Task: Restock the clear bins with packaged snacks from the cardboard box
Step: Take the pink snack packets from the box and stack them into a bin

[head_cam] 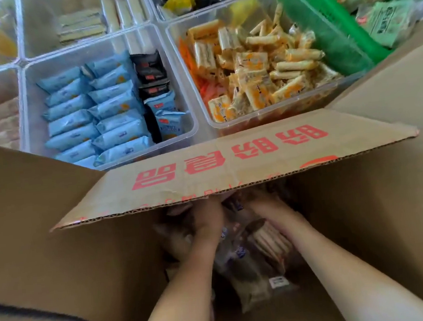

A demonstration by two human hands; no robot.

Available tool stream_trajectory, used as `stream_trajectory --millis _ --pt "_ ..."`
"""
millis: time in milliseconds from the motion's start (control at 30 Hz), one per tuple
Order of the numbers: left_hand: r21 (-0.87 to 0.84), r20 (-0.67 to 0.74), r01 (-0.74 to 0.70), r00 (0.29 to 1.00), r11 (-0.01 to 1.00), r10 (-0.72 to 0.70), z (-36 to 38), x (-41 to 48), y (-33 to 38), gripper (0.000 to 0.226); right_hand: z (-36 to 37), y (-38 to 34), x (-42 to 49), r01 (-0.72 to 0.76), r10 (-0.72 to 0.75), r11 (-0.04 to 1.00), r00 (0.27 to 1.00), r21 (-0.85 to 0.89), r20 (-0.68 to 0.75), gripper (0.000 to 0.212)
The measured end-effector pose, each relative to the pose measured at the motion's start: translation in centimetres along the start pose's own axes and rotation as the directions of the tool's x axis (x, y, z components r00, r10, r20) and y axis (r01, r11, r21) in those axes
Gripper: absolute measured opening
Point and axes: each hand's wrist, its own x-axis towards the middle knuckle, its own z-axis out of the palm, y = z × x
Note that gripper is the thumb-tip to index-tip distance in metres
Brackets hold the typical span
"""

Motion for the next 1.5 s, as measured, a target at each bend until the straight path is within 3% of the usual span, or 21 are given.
stream_trajectory --millis 67,133,267,400,500,567,633,700,767,800,833,867,967,1067,1133,1233,1333,1433,1500 --pt "0.045 0.019 -0.168 0.986 0.985 0.167 0.1 -0.9 0.5 0.046 0.2 0.3 -0.3 -0.110 0.103 0.957 0.994 0.269 0.039 0.015" --pt "0.089 0.086 -0.312 0.949 0.946 0.305 0.4 -1.9 0.6 0.060 0.4 0.6 -0.4 -0.238 0.201 0.817 0.971 0.525 0.128 0.015" --pt "0.057 0.149 -0.475 0.874 0.878 0.463 2.2 -3.3 -0.7 0.062 0.9 2.1 -0.1 -0.281 0.234 0.768 0.960 0.576 0.157 0.037" --pt "0.133 0.178 -0.509 0.856 0.850 0.485 3.4 -4.1 -1.4 0.054 2.2 2.3 1.0 -0.240 0.230 0.682 0.967 0.691 0.108 0.048" --pt "0.128 0.188 -0.531 0.842 0.838 0.505 4.0 -3.8 -1.5 0.050 2.8 3.3 3.0 -0.219 0.245 0.629 0.966 0.746 0.077 0.077" --pt "0.037 0.163 -0.530 0.839 0.847 0.518 4.3 -3.7 -1.7 0.042 2.6 3.4 3.1 -0.187 0.262 0.651 0.965 0.735 0.013 0.062" --pt "-0.200 0.029 -0.426 0.897 0.882 0.440 3.7 -4.4 -1.6 0.031 1.9 2.9 2.1 -0.182 0.267 0.726 0.963 0.663 -0.027 0.039" --pt "-0.455 -0.038 -0.155 0.987 0.877 0.155 2.4 -5.0 -0.9 0.028 0.9 3.0 1.5 -0.214 0.283 0.750 0.959 0.626 -0.010 0.036" --pt "-0.655 0.132 0.203 0.979 0.728 -0.154 1.1 -5.0 -0.2 0.034 -0.3 2.6 0.1 -0.248 0.274 0.738 0.960 0.627 0.056 0.036" --pt "-0.751 0.310 0.373 0.928 0.546 -0.208 0.5 -5.0 0.3 0.039 -0.9 2.4 -0.7 -0.255 0.262 0.737 0.961 0.626 0.084 0.037" --pt "-0.784 0.492 0.516 0.855 0.346 -0.162 -0.1 -5.1 0.8 0.043 -1.6 2.1 -1.8 -0.250 0.244 0.736 0.965 0.629 0.097 0.037" --pt "-0.771 0.596 0.601 0.798 0.212 -0.095 -0.6 -5.5 1.3 0.044 -2.3 1.8 -3.0 -0.235 0.222 0.727 0.970 0.645 0.103 0.038" --pt "-0.784 0.616 0.602 0.785 0.152 0.070 -1.5 -7.8 2.6 0.046 -4.1 1.2 -6.9 -0.166 0.098 0.723 0.985 0.670 0.139 0.045" --pt "-0.853 0.521 0.508 0.837 0.118 0.169 -2.3 -10.1 3.5 0.073 -4.9 0.7 -11.6 -0.091 -0.015 0.785 0.986 0.612 0.166 0.058" --pt "-0.895 0.443 0.420 0.874 0.151 0.199 -3.3 -12.0 3.4 0.079 -5.2 0.4 -14.8 -0.030 -0.070 0.822 0.986 0.569 0.154 0.052" --pt "-0.931 0.303 0.230 0.920 0.283 0.248 -6.2 -16.2 2.5 0.062 -5.3 -0.4 -19.9 0.089 -0.112 0.900 0.993 0.426 0.029 0.047" --pt "-0.895 0.260 0.062 0.877 0.442 0.404 -9.9 -21.2 0.8 0.062 -5.1 -2.1 -25.1 0.268 -0.226 0.880 0.963 0.392 -0.150 0.053" --pt "-0.789 0.289 -0.094 0.815 0.607 0.501 -13.6 -25.8 -1.8 0.054 -4.2 -4.3 -29.3 0.405 -0.356 0.825 0.914 0.394 -0.196 0.034" --pt "-0.735 0.294 -0.154 0.805 0.660 0.515 -16.2 -28.0 -3.8 0.046 -2.9 -5.6 -31.5 0.468 -0.424 0.816 0.884 0.340 -0.197 0.034"
